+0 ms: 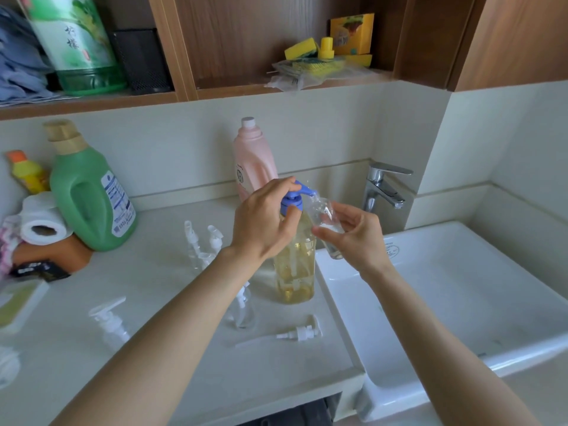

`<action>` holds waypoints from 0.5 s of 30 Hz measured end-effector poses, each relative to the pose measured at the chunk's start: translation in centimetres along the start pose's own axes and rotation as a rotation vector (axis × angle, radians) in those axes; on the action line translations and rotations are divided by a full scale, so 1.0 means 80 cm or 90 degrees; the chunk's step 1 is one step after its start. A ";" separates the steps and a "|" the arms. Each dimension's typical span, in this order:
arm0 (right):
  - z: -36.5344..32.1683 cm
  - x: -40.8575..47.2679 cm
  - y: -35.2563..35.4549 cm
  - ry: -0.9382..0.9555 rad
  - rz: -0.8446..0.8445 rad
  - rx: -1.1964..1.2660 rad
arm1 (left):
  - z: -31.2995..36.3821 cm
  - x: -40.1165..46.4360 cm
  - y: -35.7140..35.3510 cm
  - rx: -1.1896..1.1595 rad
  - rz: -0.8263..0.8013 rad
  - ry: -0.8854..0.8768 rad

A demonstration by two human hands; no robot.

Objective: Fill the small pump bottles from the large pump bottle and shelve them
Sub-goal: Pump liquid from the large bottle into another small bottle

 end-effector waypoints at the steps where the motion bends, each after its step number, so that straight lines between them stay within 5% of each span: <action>1: 0.002 -0.001 0.000 -0.004 -0.003 -0.003 | -0.003 -0.003 -0.002 0.006 -0.005 -0.003; 15: -0.022 -0.001 0.002 0.032 -0.014 0.011 | 0.029 0.016 0.013 0.000 0.015 -0.070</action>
Point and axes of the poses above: each hand's wrist, its own x-axis towards the middle knuckle, its own y-axis out of the back of the hand, z = x × y, the point moved 4 cm from there along x, towards the middle knuckle, and after that the axes turned 15 degrees about -x, right-handed, at the moved point
